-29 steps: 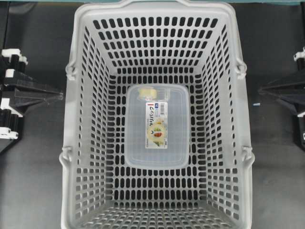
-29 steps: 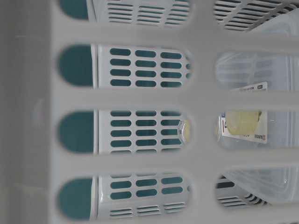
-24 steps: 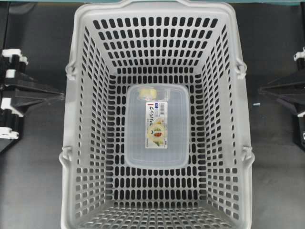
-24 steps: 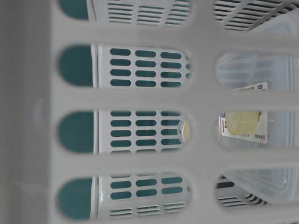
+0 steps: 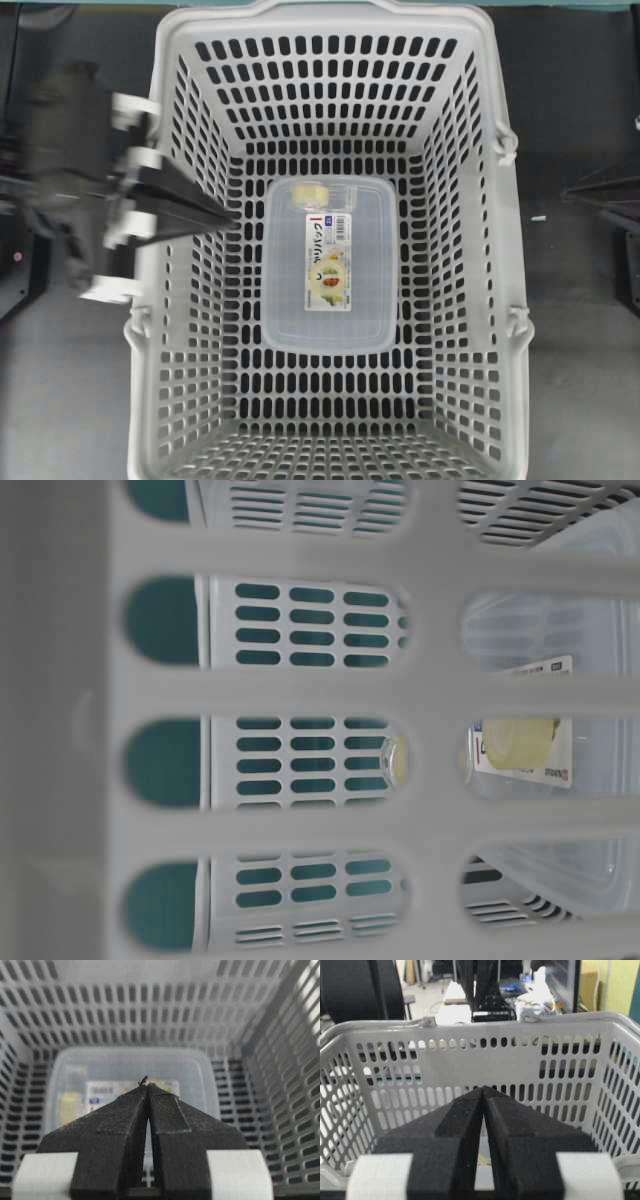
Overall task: Pick up the cellophane tape from the shopping basket with the left arm.
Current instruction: 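Move the left gripper into the basket above the tape roll, then lower the open left gripper around the clear tape roll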
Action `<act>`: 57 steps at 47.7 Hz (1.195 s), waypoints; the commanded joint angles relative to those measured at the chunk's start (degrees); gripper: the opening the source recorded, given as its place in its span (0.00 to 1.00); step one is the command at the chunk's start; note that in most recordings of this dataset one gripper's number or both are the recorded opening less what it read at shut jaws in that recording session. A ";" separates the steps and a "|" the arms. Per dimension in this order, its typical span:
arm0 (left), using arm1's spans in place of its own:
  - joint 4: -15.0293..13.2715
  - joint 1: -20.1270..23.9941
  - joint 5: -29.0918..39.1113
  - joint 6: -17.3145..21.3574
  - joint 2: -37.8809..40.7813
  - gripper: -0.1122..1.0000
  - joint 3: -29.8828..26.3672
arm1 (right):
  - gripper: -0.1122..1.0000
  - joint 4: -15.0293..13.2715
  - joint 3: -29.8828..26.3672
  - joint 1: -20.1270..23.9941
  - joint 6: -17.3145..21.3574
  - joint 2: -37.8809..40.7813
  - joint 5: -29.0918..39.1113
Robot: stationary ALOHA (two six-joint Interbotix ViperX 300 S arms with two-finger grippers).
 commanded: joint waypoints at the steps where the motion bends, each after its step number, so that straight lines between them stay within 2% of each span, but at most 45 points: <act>1: 0.18 -0.26 3.34 0.53 5.71 0.10 -6.50 | 0.10 0.09 -1.32 0.09 -0.18 -0.09 0.70; 9: 0.18 -0.44 10.99 0.70 13.80 0.10 -14.24 | 0.11 0.09 -1.23 0.18 0.09 -0.18 1.49; 12: 0.18 -0.70 13.80 0.70 16.44 0.10 -17.05 | 0.15 0.18 -1.23 0.18 0.09 -0.26 1.49; 15: 0.18 -0.79 16.00 0.62 18.54 0.10 -18.90 | 0.26 0.09 -1.23 0.18 0.09 -0.26 1.58; 24: 0.18 -0.88 19.51 0.62 23.38 0.10 -22.68 | 0.74 0.09 -1.23 0.09 0.09 -0.26 2.29; 27: 0.18 -0.88 19.95 0.44 25.14 0.11 -23.55 | 0.83 0.18 -1.23 0.18 0.09 -0.26 2.29; 30: 0.18 -0.88 20.30 0.44 26.81 0.12 -24.26 | 0.83 0.09 -1.23 0.09 0.09 -0.35 2.37; 33: 0.18 -0.79 20.92 0.44 28.21 0.21 -25.05 | 0.82 0.09 -1.23 0.09 0.09 -0.44 2.37; 44: 0.18 -1.14 24.96 -0.09 34.10 0.81 -27.95 | 0.82 0.18 -0.79 0.09 0.18 -1.23 2.37; 46: 0.18 -1.23 25.58 -0.09 35.16 0.87 -28.48 | 0.82 0.18 -0.70 0.00 0.26 -1.41 2.37; 49: 0.18 -1.32 26.10 0.00 36.91 0.92 -29.27 | 0.82 0.18 -0.70 -0.09 0.26 -1.76 2.37; 57: 0.18 -1.67 26.02 0.62 40.08 0.91 -30.32 | 0.82 0.18 -0.62 -0.09 0.26 -2.37 2.37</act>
